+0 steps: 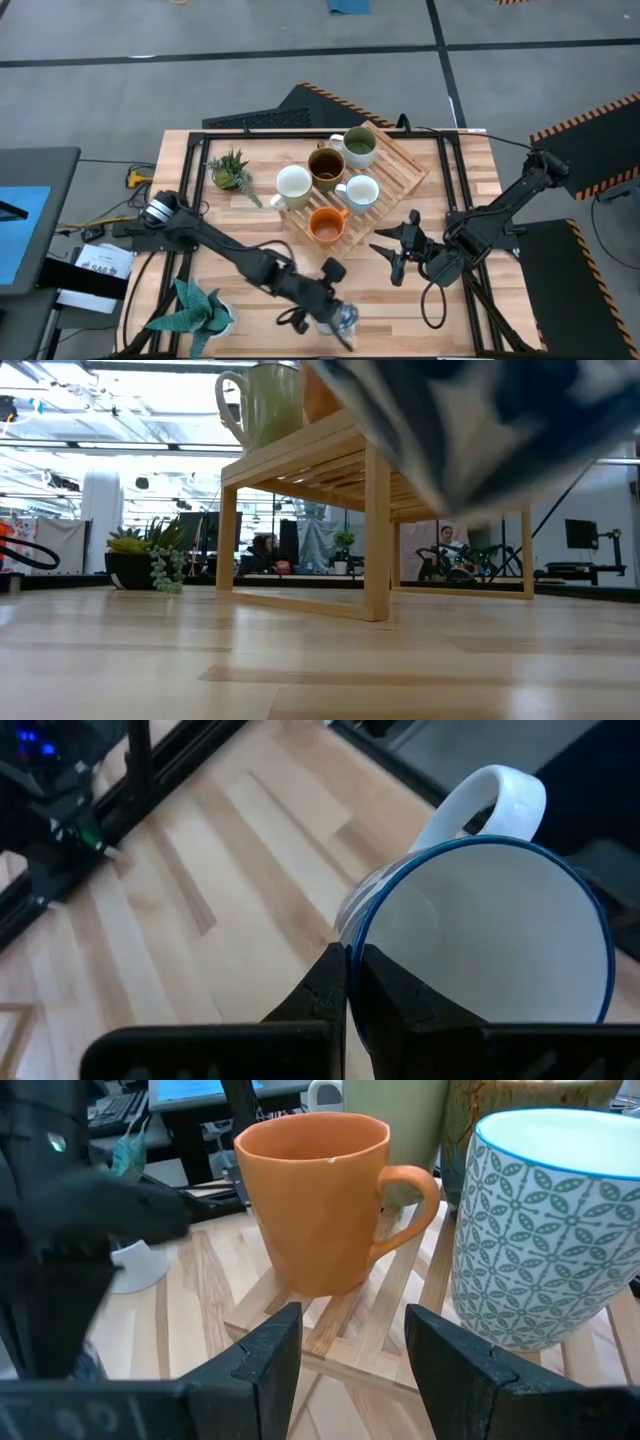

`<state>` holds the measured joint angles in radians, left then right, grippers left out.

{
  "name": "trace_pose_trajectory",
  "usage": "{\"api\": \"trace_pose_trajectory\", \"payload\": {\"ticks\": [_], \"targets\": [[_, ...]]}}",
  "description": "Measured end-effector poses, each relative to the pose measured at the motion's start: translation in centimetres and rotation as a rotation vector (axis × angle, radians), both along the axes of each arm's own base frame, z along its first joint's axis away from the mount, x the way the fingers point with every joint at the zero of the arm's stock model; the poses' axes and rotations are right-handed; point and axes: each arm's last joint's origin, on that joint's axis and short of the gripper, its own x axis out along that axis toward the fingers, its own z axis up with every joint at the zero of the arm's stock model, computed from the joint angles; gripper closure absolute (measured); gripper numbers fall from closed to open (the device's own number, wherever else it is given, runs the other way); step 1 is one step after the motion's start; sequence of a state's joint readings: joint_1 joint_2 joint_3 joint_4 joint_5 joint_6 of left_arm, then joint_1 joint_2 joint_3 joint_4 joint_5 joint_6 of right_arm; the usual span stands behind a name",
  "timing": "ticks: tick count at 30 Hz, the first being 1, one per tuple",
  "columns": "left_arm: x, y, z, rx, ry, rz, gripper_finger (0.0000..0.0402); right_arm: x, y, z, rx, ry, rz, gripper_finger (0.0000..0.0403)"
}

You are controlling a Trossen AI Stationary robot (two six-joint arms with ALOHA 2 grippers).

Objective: Place coffee mugs
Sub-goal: Put the blue mug on the shelf

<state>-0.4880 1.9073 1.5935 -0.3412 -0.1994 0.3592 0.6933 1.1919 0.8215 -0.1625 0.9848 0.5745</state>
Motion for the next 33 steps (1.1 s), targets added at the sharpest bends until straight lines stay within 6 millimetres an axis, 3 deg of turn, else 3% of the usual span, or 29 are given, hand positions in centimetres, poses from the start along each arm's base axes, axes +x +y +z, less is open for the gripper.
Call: {"api": "trace_pose_trajectory", "payload": {"ticks": [9,15,21,33], "targets": [[3.9,1.5,0.2,0.007,-0.029,0.041,0.0401,0.0,0.0,0.2,0.002,-0.012,0.001,0.02],[4.8,2.8,0.1,0.015,-0.049,0.074,0.0401,0.1,0.3,1.0,-0.022,-0.02,0.015,0.02],[5.3,3.7,-1.6,0.047,0.028,0.097,0.0401,-0.1,0.7,1.3,-0.022,-0.028,0.034,0.02],[5.6,3.9,-1.9,0.058,0.017,0.125,0.0392,-0.2,0.8,1.3,-0.018,-0.033,0.039,0.02]]}}
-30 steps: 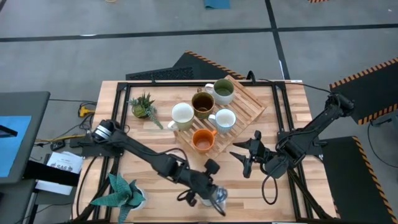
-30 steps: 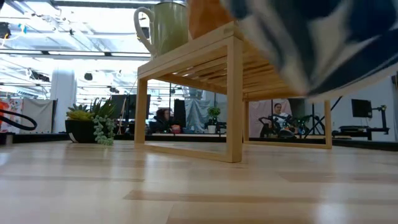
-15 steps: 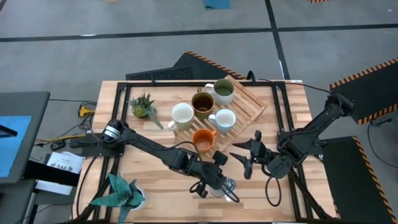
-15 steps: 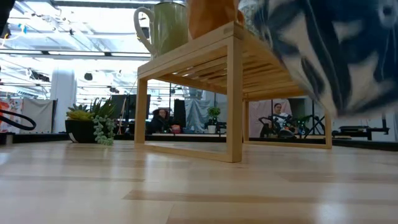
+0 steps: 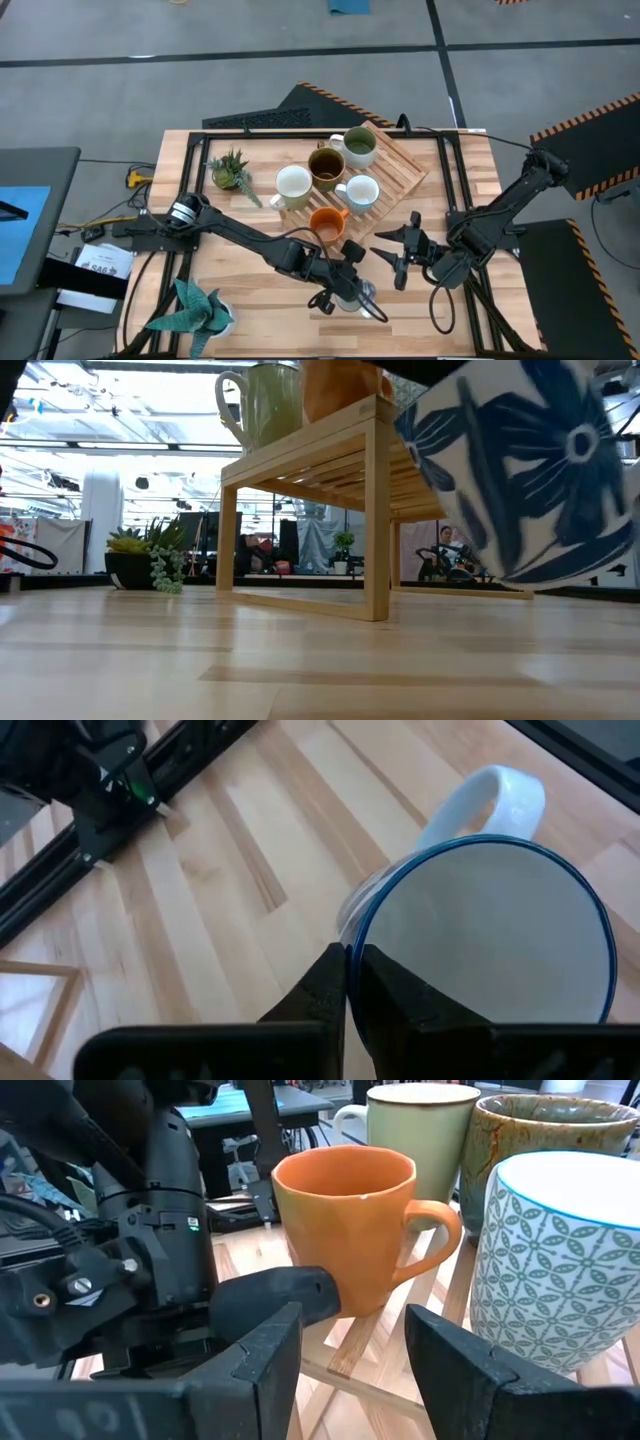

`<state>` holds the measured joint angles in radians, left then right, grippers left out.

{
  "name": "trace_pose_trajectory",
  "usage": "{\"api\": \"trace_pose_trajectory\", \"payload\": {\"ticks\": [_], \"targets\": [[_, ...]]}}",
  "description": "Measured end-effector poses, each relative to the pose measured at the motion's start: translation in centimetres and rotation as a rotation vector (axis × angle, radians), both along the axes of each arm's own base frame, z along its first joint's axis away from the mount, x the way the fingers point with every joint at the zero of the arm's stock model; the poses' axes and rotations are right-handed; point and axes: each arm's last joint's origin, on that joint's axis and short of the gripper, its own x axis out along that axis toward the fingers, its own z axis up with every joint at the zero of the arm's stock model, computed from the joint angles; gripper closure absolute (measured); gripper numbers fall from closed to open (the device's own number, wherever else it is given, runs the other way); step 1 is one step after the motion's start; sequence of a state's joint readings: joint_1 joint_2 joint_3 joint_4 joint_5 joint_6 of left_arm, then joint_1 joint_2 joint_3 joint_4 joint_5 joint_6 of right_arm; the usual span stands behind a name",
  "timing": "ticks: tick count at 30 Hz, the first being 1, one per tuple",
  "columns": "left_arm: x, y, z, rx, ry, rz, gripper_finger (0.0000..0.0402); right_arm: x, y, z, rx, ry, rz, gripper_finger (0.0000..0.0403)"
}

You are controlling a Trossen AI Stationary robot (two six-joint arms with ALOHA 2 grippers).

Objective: Place coffee mugs
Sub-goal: Put the blue mug on the shelf, then adjust the mugs on the shelf

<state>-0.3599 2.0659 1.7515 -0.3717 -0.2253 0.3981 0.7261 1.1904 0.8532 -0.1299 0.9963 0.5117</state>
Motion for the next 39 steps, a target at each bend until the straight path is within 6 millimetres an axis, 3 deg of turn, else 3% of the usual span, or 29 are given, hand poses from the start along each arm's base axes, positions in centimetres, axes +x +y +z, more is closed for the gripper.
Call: {"api": "trace_pose_trajectory", "payload": {"ticks": [15,24,32,39], "targets": [[0.0,0.2,0.1,0.013,-0.006,0.003,0.0354,0.0,0.0,0.0,0.005,-0.004,-0.002,0.02],[-0.1,0.0,0.2,0.021,-0.007,0.013,0.0308,0.0,0.0,0.0,0.004,-0.004,-0.002,0.02],[-2.9,-0.7,1.5,0.068,0.101,0.093,0.0297,0.0,0.0,0.0,0.001,-0.002,-0.001,0.02],[-6.6,0.7,5.3,0.015,0.139,0.188,0.0335,0.0,0.0,0.0,0.002,-0.002,-0.001,0.02]]}}
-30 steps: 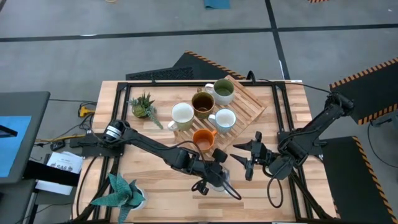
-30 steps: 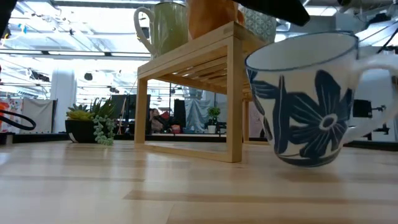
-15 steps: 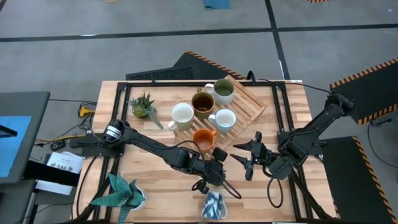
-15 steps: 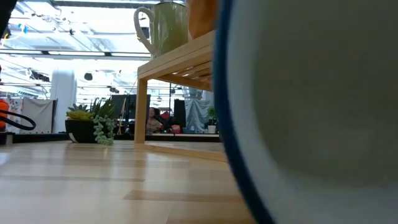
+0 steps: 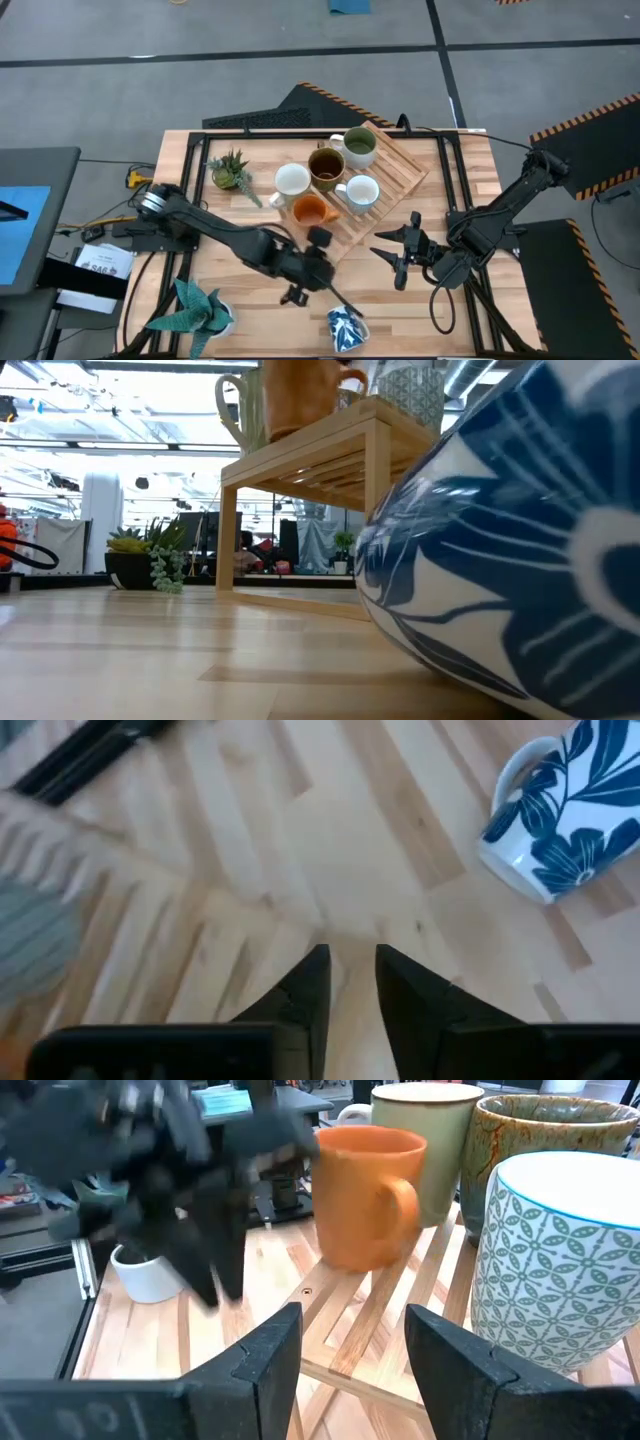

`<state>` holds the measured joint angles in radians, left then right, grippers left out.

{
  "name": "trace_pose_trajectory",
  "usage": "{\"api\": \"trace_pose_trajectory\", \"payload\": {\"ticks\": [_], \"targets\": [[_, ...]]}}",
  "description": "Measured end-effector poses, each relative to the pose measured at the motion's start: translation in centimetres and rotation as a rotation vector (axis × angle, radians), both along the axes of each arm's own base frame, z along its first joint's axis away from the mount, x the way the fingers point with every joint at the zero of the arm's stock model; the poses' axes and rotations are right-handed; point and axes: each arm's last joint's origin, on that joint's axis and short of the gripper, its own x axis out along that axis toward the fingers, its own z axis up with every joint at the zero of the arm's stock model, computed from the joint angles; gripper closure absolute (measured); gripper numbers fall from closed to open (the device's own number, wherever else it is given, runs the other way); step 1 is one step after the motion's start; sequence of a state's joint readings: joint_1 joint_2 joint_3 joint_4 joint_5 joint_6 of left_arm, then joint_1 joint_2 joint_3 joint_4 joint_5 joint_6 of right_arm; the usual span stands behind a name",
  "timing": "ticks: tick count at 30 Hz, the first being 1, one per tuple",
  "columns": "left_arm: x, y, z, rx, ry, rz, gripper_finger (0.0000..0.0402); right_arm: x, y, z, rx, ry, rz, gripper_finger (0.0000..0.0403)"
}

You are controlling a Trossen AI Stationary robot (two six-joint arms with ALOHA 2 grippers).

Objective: Place coffee mugs
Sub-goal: Adjust the mugs on the shelf

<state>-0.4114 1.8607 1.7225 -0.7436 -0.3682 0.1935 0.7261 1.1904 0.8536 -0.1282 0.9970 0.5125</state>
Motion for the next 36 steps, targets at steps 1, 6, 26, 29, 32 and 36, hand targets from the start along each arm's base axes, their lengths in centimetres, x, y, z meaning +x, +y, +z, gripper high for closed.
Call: {"api": "trace_pose_trajectory", "payload": {"ticks": [1,6,26,29,32,36], "targets": [[-0.8,0.2,0.5,0.002,-0.011,0.017,0.0344,0.0,0.0,0.0,-0.001,0.001,0.0,0.02],[-4.9,1.5,3.4,-0.025,-0.171,0.075,0.0392,0.0,0.0,-0.1,-0.004,0.007,0.0,0.02],[-14.1,3.3,2.8,-0.207,-0.458,0.027,0.0401,0.2,-0.2,0.0,0.002,0.002,-0.009,0.02],[-14.8,3.3,2.0,-0.136,-0.415,0.138,0.0401,0.2,-0.2,0.0,0.002,0.002,-0.008,0.02],[-15.0,3.3,1.4,-0.092,-0.418,0.243,0.0401,0.1,-0.2,0.0,0.001,0.003,-0.008,0.02],[-14.3,4.1,0.0,-0.022,-0.416,0.353,0.0401,0.1,-0.2,0.0,0.0,0.004,-0.008,0.02]]}}
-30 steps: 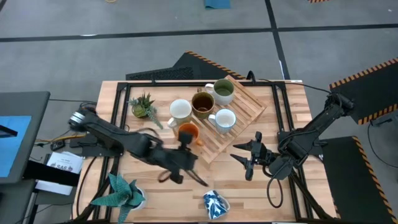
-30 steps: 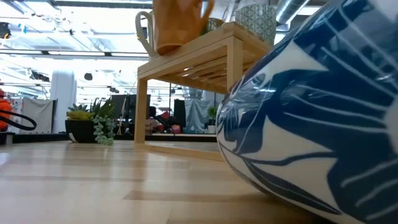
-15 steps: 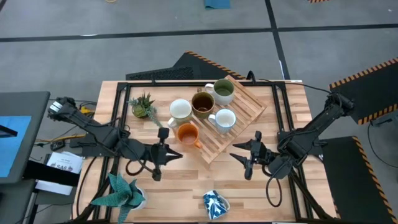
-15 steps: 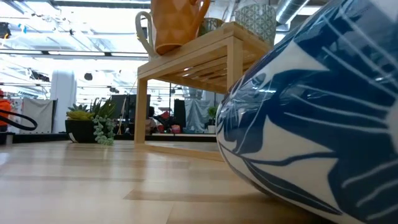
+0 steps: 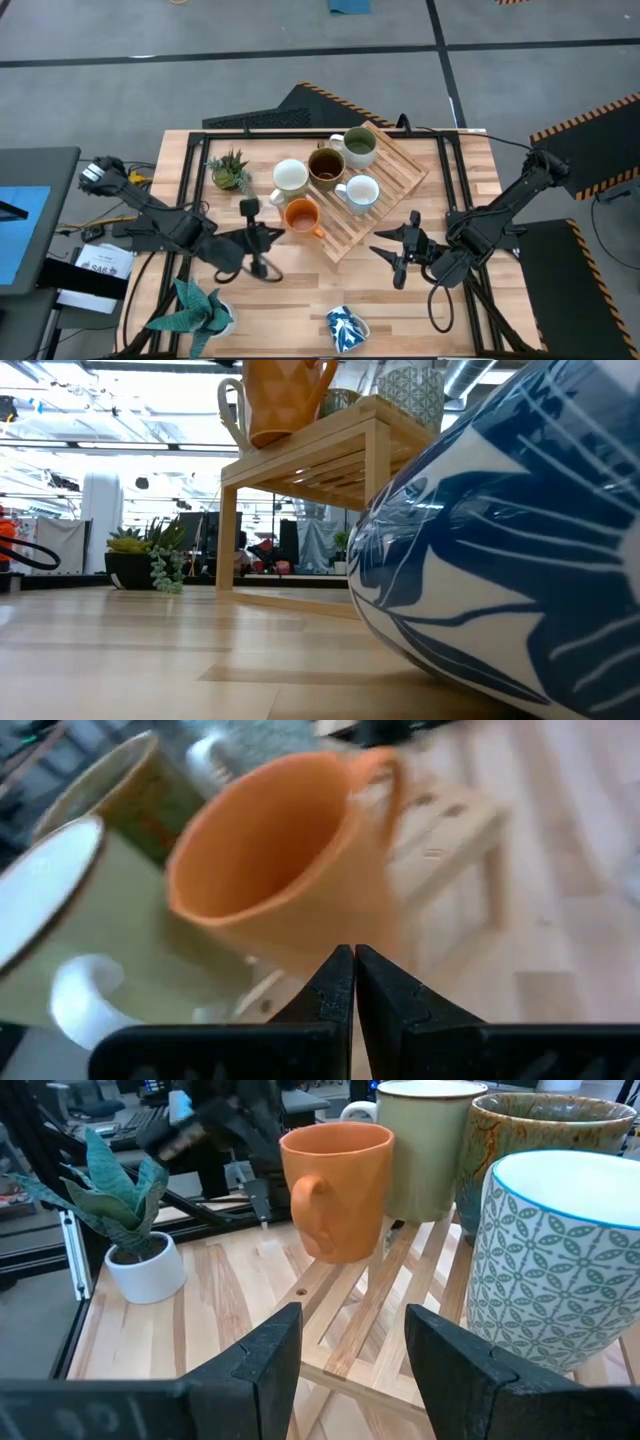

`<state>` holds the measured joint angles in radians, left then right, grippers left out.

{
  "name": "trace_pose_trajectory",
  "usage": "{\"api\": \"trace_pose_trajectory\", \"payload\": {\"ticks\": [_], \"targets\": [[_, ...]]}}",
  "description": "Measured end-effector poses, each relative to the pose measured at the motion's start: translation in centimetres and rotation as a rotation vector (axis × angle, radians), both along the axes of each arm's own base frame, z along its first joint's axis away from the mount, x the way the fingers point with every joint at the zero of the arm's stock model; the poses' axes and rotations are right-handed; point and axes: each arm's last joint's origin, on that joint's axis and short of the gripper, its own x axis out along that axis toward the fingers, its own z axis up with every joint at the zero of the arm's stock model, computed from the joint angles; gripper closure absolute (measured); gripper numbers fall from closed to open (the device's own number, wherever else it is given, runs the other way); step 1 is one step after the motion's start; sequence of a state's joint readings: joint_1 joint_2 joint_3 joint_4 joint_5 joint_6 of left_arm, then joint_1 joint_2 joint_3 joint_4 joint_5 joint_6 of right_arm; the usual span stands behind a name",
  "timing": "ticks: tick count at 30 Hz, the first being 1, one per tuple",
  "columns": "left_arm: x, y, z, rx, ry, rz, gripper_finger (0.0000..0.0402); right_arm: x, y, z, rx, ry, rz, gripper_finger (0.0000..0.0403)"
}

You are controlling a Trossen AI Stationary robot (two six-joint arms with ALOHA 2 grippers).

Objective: Place coffee mugs
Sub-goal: Adjust the mugs on the shelf

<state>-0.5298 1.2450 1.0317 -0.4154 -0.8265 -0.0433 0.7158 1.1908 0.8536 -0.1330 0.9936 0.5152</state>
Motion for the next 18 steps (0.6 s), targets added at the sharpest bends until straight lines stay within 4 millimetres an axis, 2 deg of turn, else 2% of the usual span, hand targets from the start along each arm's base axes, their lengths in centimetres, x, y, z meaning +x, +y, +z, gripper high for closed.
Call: {"api": "trace_pose_trajectory", "payload": {"ticks": [4,10,18], "targets": [[1.2,0.7,-1.1,0.022,0.027,0.058,0.0402,0.0,0.0,0.0,0.0,0.0,0.0,0.02],[2.7,1.1,-1.7,0.031,0.035,0.045,0.0402,0.0,0.0,0.0,-0.001,0.002,0.0,0.02],[3.5,1.4,-1.1,-0.002,-0.014,-0.026,0.0402,0.0,0.0,0.0,-0.002,0.002,0.0,0.02]]}}
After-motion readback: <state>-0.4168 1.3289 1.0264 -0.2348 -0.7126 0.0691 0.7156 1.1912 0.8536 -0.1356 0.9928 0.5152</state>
